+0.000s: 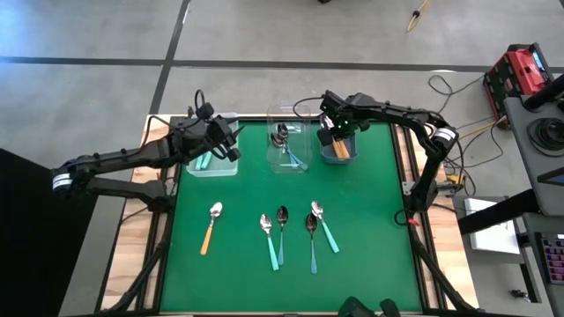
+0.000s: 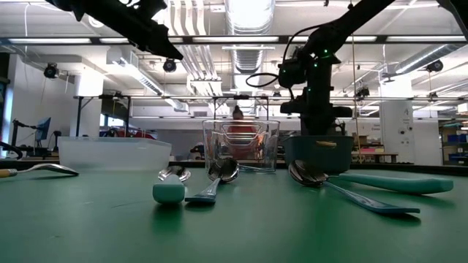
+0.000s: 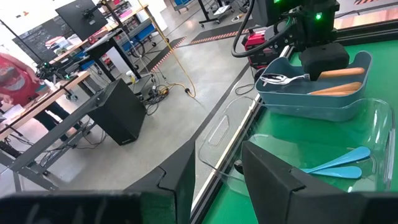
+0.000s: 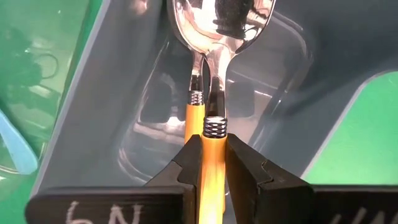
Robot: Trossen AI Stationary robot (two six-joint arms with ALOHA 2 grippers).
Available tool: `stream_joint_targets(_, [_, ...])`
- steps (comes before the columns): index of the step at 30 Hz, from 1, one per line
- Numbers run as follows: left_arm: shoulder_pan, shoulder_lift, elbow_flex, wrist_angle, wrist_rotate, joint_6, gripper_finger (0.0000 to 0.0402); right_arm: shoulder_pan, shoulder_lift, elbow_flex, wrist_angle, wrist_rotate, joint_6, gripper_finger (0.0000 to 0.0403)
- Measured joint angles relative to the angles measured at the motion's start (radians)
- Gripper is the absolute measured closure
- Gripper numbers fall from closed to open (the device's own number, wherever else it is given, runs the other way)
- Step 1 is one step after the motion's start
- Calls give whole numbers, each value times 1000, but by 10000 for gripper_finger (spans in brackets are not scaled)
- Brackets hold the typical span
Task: Sort silverware by color (type)
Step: Put the yellow spoon into the blue bin
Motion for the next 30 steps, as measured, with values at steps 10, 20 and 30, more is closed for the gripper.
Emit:
stream_joint_targets(10, [0,0,0,0,0,0,288,0,0,-2,16,0,-15,365])
stream_joint_targets(20, [0,0,0,0,0,0,288,0,0,-43,47,-1,-41,365])
stream_joint_targets(30, [0,0,0,0,0,0,288,0,0,-60,80,-1,-53,365])
